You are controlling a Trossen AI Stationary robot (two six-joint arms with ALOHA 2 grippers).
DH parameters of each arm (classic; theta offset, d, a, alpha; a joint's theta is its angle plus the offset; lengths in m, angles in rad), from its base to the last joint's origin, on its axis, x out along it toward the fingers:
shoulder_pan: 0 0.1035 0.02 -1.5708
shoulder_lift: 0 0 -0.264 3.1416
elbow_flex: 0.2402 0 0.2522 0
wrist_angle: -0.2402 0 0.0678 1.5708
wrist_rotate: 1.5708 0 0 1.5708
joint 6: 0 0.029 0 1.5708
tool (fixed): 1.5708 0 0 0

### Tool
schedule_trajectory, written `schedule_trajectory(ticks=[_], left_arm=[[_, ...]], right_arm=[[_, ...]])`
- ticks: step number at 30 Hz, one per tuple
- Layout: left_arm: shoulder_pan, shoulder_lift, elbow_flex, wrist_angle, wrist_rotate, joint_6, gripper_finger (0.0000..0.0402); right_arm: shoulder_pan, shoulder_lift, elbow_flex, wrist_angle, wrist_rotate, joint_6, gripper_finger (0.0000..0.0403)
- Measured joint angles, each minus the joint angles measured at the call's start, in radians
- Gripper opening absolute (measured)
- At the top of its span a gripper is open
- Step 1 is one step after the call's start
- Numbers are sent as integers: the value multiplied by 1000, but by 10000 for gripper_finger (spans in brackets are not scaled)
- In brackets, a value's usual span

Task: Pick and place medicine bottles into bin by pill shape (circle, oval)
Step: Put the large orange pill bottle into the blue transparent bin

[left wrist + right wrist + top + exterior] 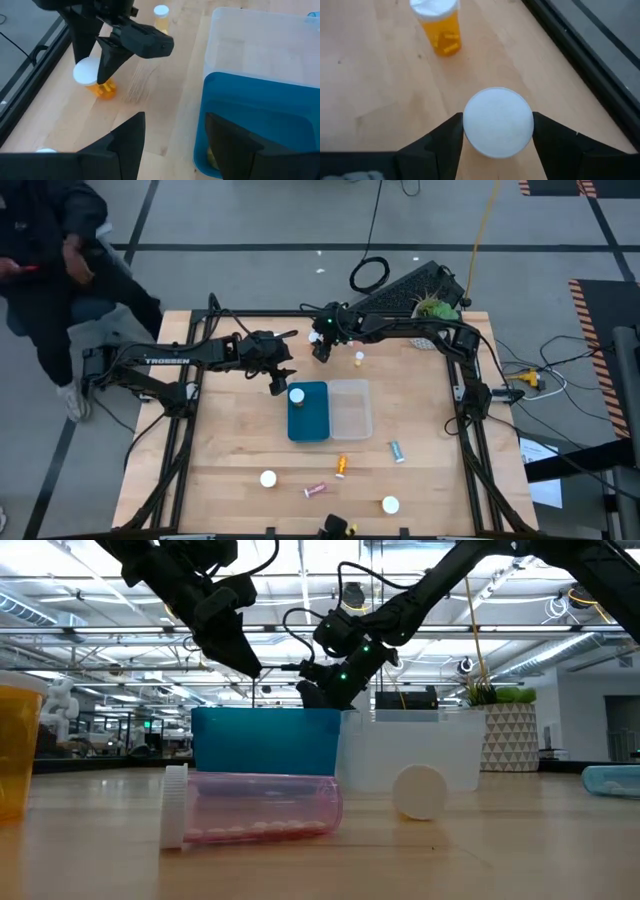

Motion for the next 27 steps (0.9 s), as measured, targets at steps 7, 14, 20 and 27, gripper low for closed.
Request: schedule_trajectory(ticks=[7,14,20,27], left_arm=[[0,0,0,-10,0,0,209],[0,-6,0,-38,-6,0,209],[0,-47,0,-70,-9,-5,209],[0,-104,1,-101,-12,-18,209]], right_arm=[[14,-84,0,-57,0,-1,212],[50,-181,0,-121,-3,-3,212],[98,-253,0,-157,-3,0,212],[171,-279,0,-172,-3,26,212]])
